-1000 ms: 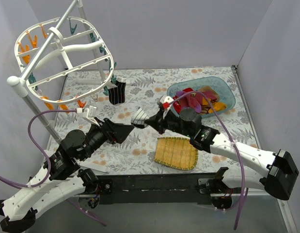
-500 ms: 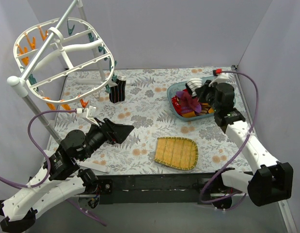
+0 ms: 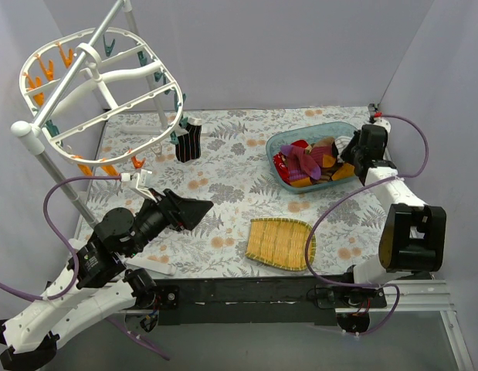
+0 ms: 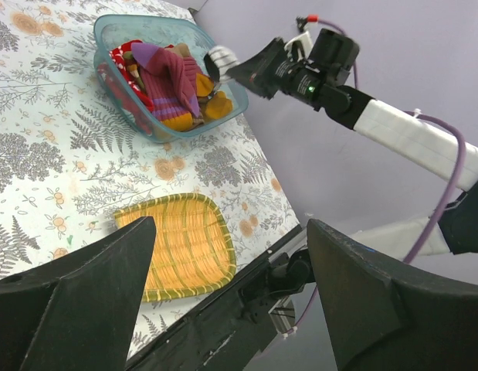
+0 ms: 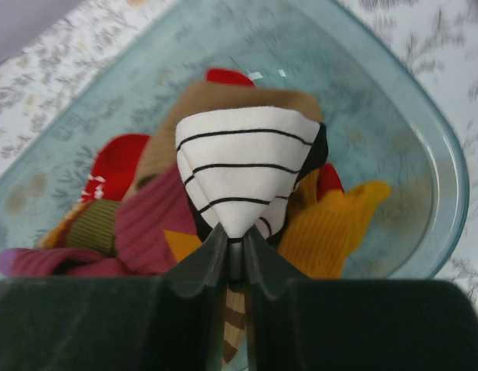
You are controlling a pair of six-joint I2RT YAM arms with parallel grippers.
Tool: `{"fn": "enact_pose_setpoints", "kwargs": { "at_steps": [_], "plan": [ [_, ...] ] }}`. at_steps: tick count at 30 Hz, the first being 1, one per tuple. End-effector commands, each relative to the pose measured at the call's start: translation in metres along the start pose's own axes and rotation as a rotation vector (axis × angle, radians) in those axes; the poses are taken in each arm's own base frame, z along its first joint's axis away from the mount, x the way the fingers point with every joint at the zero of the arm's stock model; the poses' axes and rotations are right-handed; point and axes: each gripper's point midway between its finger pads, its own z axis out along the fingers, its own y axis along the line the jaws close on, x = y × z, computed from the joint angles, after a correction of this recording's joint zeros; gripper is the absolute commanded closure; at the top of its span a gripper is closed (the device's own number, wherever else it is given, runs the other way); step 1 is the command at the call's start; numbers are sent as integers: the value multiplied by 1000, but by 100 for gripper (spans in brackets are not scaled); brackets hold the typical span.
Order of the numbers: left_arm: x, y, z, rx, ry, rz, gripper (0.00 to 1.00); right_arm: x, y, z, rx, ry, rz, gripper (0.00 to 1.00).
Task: Remove the socks clipped to the hanger
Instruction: Place the sock in the bin.
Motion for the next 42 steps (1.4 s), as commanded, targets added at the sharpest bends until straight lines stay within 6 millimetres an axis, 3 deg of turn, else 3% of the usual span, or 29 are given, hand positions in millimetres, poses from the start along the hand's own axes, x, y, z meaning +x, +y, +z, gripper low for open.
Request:
{"fn": "enact_pose_setpoints", "kwargs": {
  "at_steps": [1,4,7,11,19,25,30,31,35,39,40,42],
  "plan": [
    [2,2,-4,-8,14,-1,21,32,-19,13,11,73,76,63],
    [0,3,-7,-11,3,-5,20,43,-20,13,0,123,74,45],
    [-1,5,-9,-18,-4,-5,18,40,-14,5,-24,127,74,37],
    [-5,5,-12,-22,-20,-3,17,20,-4,-11,-65,78,67,33],
    [-15,5,-16,-37,-45,9,17,12,15,-42,-162,84,47,32],
    [-16,9,-18,-57,-57,1,17,6,46,-68,-288,66,11,32],
    [-11,30,-18,-161,-56,-29,17,11,109,-100,-479,30,-83,32],
    [-13,36,-18,-193,-74,-50,17,5,127,-107,-546,-11,-99,32],
    [3,62,-20,-287,-53,-86,17,19,198,-143,-780,-78,-211,32],
    [14,80,-29,-345,-50,-120,17,24,251,-164,-976,-146,-278,30],
    [16,83,-31,-351,-47,-123,17,37,263,-159,-1017,-120,-290,29],
    [17,86,-35,-366,-47,-131,17,29,291,-171,-1149,-158,-311,29]
  ]
}}
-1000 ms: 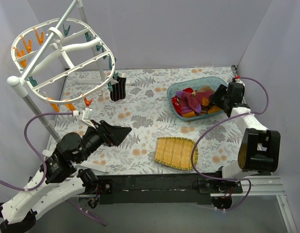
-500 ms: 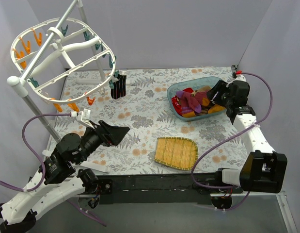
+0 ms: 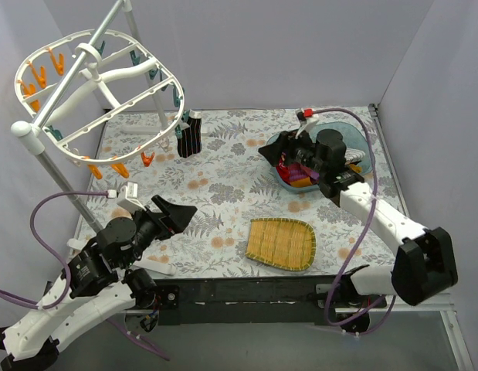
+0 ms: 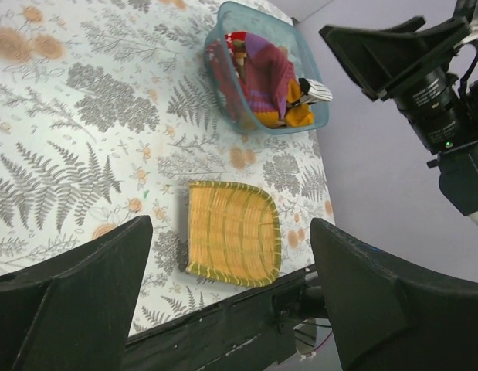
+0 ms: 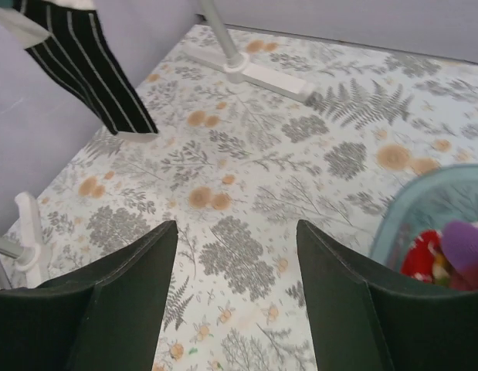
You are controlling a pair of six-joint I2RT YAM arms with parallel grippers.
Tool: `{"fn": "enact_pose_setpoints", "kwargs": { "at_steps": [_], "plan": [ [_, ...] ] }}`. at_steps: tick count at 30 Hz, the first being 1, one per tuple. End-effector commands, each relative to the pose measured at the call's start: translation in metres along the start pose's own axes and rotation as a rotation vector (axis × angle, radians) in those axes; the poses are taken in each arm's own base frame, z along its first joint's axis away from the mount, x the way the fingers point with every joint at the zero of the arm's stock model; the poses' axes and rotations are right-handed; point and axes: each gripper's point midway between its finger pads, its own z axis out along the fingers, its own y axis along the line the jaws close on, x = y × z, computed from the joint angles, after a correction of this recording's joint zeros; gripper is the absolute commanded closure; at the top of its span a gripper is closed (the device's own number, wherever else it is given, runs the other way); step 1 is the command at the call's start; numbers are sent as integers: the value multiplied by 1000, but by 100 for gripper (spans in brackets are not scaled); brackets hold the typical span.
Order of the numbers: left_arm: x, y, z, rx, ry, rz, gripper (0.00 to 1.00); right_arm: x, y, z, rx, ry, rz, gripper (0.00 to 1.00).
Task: Remove the socks clipped to the hanger
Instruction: Place the sock in the bin, then remove the sock from the hanger.
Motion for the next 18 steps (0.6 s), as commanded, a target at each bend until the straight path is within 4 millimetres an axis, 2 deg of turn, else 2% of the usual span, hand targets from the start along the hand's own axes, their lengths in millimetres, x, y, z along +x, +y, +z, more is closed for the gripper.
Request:
{"fn": "enact_pose_setpoints", "kwargs": {
  "at_steps": [1,2,3,4,5,10,12,13,15,16,18],
  "plan": [
    [2,24,-5,-92,-11,-25,17,-29,46,45,-266,-106,-120,29],
    [2,25,-6,-96,-10,-25,17,-26,57,51,-326,-97,-135,28],
    [2,29,-7,-109,-11,-20,17,-38,68,58,-368,-131,-161,28],
    [-1,27,-9,-107,-16,-24,17,-28,67,73,-384,-109,-165,27],
    [-2,26,-10,-106,-18,-21,17,-23,78,80,-428,-97,-173,26],
    [-8,21,-14,-110,-17,-2,17,-19,98,130,-558,-83,-148,23],
    [-8,22,-14,-119,-11,5,17,-17,102,140,-592,-80,-137,21],
    [-9,22,-15,-119,-13,8,17,-10,101,149,-609,-83,-128,21],
    [-10,21,-16,-116,-14,8,17,-15,107,156,-645,-91,-105,20],
    [-10,21,-16,-118,-14,10,17,-6,105,165,-648,-78,-92,19],
    [-9,21,-15,-121,-6,18,17,-12,113,172,-685,-90,-88,18]
  ]
}}
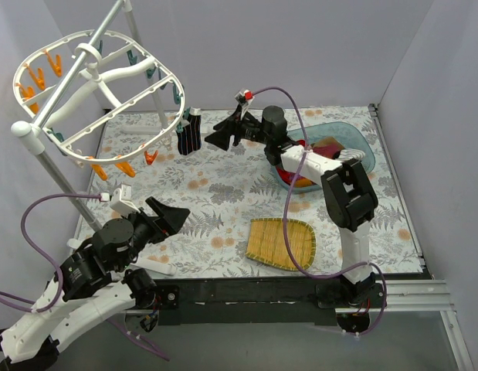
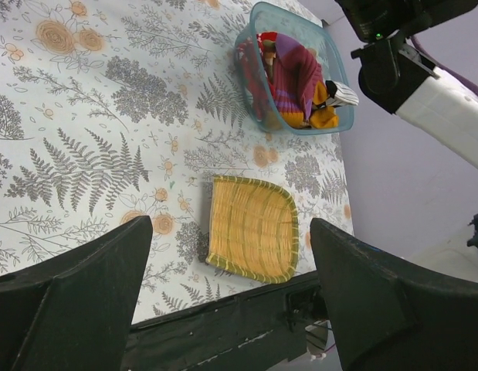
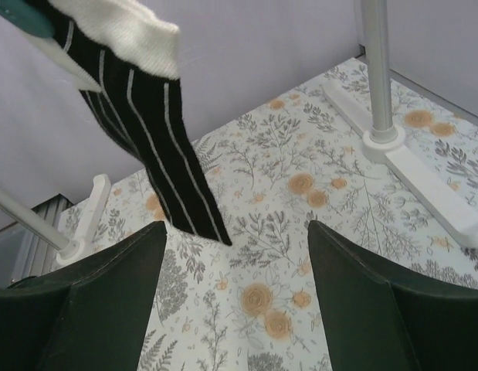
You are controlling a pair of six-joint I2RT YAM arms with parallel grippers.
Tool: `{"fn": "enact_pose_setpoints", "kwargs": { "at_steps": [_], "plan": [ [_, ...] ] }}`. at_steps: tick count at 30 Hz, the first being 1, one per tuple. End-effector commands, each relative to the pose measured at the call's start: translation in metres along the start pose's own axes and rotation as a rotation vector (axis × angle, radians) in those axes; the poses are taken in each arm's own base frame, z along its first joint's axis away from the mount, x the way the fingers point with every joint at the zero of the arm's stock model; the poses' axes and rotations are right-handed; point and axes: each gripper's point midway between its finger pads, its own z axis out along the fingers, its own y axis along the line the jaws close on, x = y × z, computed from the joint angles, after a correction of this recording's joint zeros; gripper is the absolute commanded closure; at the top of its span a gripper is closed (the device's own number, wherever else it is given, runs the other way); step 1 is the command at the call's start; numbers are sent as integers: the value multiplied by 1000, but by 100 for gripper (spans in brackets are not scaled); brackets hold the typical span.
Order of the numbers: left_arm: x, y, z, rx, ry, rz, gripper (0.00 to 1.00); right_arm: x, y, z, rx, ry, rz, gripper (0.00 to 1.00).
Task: Remove the socks clipped to the hanger
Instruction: Remove the sock from the hanger.
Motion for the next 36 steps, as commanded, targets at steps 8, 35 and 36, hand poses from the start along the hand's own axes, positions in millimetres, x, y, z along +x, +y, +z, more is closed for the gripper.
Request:
{"fn": "enact_pose_setpoints", "kwargs": {
  "at_steps": [8,35,36],
  "plan": [
    [-8,-6,2,-23,-1,55,17,-16,25,62,-246,-79,-5,16],
    [-5,-8,0,15,-3,25,19,-35,88,6,-230,-170,-18,99],
    [-6,-9,0,23,-7,25,20,-37,93,2,-232,-172,-26,99]
  ]
}}
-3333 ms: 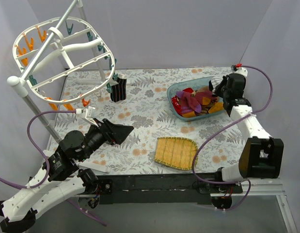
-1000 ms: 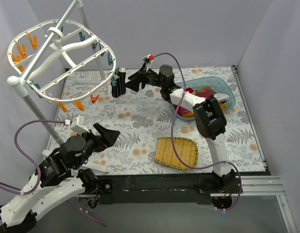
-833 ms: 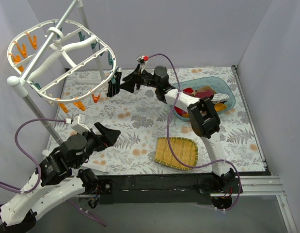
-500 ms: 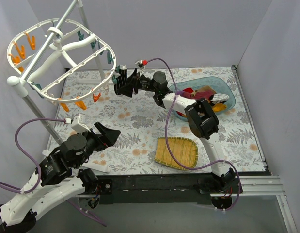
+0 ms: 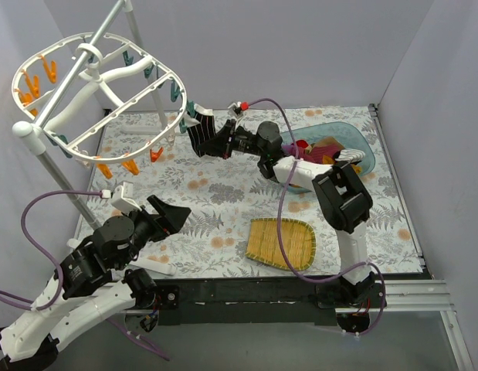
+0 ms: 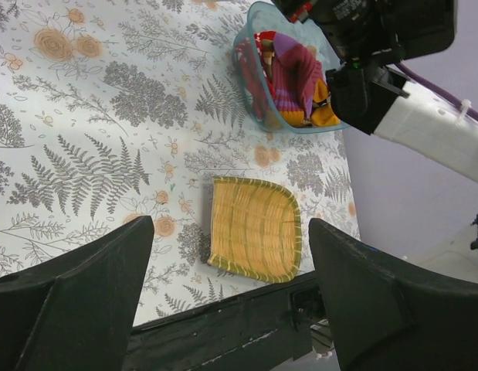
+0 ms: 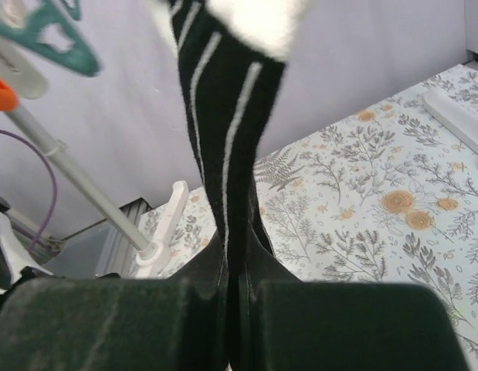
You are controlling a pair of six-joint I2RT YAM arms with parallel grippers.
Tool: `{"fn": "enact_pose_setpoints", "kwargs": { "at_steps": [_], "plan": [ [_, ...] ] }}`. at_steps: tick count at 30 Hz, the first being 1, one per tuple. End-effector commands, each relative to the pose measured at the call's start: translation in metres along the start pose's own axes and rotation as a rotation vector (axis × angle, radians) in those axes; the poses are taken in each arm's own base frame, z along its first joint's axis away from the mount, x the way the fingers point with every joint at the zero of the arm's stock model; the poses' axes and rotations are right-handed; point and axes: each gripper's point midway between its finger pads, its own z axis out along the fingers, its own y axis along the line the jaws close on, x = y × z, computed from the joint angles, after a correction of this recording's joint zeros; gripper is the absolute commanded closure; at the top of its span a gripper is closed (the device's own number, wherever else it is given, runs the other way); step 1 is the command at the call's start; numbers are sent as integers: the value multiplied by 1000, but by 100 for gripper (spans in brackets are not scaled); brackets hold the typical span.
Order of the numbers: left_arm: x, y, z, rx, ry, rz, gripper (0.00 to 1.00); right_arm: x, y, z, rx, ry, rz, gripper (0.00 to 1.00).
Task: Remove the socks clipped to the hanger
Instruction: Remove the sock from the hanger.
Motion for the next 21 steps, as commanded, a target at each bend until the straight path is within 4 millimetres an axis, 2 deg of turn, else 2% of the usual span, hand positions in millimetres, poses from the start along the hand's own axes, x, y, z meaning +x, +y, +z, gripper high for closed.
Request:
{"fn": "enact_pose_setpoints", "kwargs": {
  "at_steps": [1,6,7,9,10,11,13,21],
  "plan": [
    [-4,-6,-2,37,-17,-14,20,-54,59,-11,-47,-92,-166,99],
    [-8,-12,-3,63,-31,-6,21,-45,84,-11,-38,-21,-195,99],
    [-9,-13,-3,70,-35,1,21,-43,97,-7,-52,-9,-205,99],
    [-12,-17,-3,87,-50,2,21,-32,100,-6,-29,36,-202,99],
    [-13,-18,-3,91,-53,7,22,-31,113,-4,-39,43,-204,99],
    [-14,-18,-2,94,-57,18,22,-24,113,-4,-17,68,-185,99],
    [-14,-20,0,103,-62,20,23,-19,128,-1,-24,85,-191,99],
    [-12,-24,6,116,-66,38,25,-11,157,-3,-3,92,-130,99]
  ]
}}
